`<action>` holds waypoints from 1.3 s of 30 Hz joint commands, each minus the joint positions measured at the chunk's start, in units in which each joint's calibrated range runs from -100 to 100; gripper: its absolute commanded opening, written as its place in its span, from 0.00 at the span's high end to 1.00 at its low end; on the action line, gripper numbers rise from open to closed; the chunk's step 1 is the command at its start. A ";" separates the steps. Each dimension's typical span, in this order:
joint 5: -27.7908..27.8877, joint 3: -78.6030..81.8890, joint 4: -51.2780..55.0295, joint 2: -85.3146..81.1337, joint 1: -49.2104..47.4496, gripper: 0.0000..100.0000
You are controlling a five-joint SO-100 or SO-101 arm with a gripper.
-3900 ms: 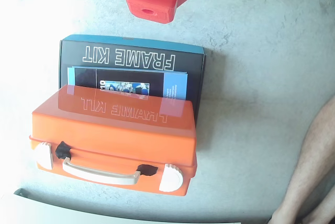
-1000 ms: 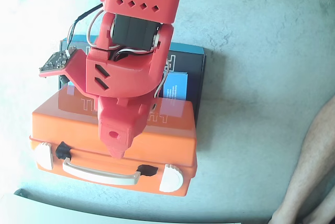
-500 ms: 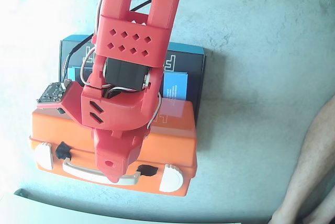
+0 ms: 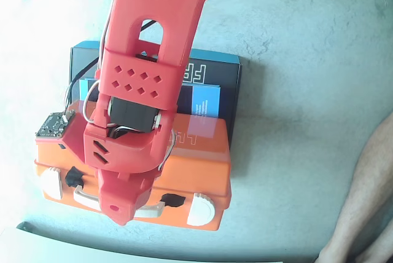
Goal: Grab the white handle of the orange box
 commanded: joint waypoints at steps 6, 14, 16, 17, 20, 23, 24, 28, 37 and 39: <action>-0.15 -4.33 0.80 8.10 -0.03 0.79; -0.15 -12.93 0.97 13.16 0.67 0.79; -0.15 -15.67 0.97 14.77 0.67 0.79; -0.15 -17.36 1.06 15.78 0.75 0.79; -0.21 -23.12 4.70 19.15 1.13 0.79; -0.26 -31.71 10.19 23.12 1.37 0.79; -0.26 -34.81 11.72 24.89 1.44 0.78; -1.30 -46.69 16.46 31.05 1.52 0.79; -2.51 -69.91 21.62 47.24 1.52 0.79; -2.51 -73.54 21.45 50.45 1.52 0.87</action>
